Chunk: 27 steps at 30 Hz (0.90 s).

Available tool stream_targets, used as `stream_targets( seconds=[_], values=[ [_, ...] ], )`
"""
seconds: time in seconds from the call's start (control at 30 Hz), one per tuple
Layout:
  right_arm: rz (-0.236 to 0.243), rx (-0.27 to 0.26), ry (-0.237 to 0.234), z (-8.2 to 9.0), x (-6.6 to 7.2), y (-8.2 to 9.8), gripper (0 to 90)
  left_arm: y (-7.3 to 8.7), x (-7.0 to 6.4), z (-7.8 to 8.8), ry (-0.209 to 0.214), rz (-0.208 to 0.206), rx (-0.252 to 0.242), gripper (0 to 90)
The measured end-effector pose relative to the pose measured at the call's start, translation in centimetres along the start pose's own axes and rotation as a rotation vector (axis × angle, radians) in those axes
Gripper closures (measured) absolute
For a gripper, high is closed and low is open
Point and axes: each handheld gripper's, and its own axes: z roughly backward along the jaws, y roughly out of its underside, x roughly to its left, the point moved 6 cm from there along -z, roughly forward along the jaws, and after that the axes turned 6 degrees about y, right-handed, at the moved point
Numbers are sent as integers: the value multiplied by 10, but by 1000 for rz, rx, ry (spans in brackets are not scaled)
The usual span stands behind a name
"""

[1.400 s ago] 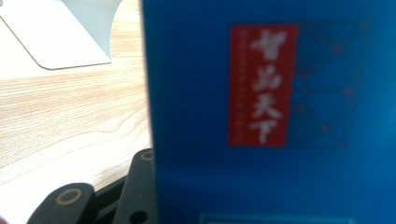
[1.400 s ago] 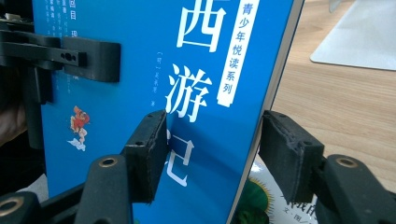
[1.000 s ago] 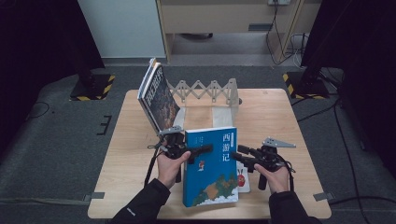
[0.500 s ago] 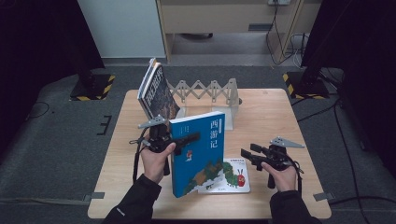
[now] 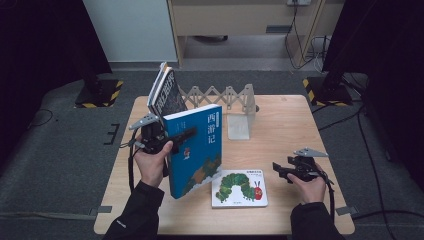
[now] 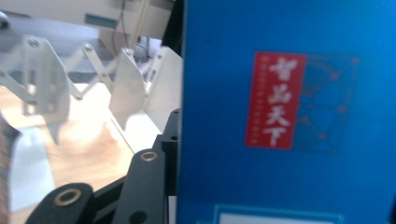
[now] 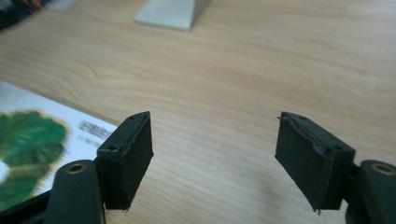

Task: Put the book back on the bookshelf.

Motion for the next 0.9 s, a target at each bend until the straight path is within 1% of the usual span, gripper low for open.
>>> stream_targets(
  seconds=[0.07,0.13,0.17,0.27,0.33,0.4,0.47,0.5,0.6,0.67,0.7,0.83,0.9],
  values=[
    [26,27,23,-3,-5,4,270,-5,3,-3,-25,-11,0,596],
    [29,37,35,-5,-7,6,273,-9,5,-6,-45,-22,7,597],
    [20,37,38,-5,-8,7,273,-13,7,-9,-58,-29,10,597],
    [12,46,56,-8,-14,10,245,-21,11,-15,-87,-39,-1,597],
    [8,58,70,-10,-17,13,225,-25,13,-19,-98,-42,-9,598],
    [19,69,84,-11,-21,16,206,-31,16,-24,-112,-48,-1,598],
    [20,78,90,-13,-23,18,183,-36,19,-28,-125,-54,-1,598],
    [19,83,102,-15,-24,19,177,-37,20,-31,-131,-57,-3,598],
    [25,93,103,-16,-25,21,162,-41,24,-38,-149,-63,-8,599],
    [24,101,102,-17,-25,22,143,-44,28,-44,-165,-73,7,599],
    [23,107,107,-18,-26,23,142,-45,30,-47,-176,-75,5,599],
    [21,113,119,-19,-28,25,132,-51,39,-55,-207,-65,-4,599],
    [25,112,123,-19,-28,25,123,-54,42,-59,-221,-69,-7,599]
  ],
)
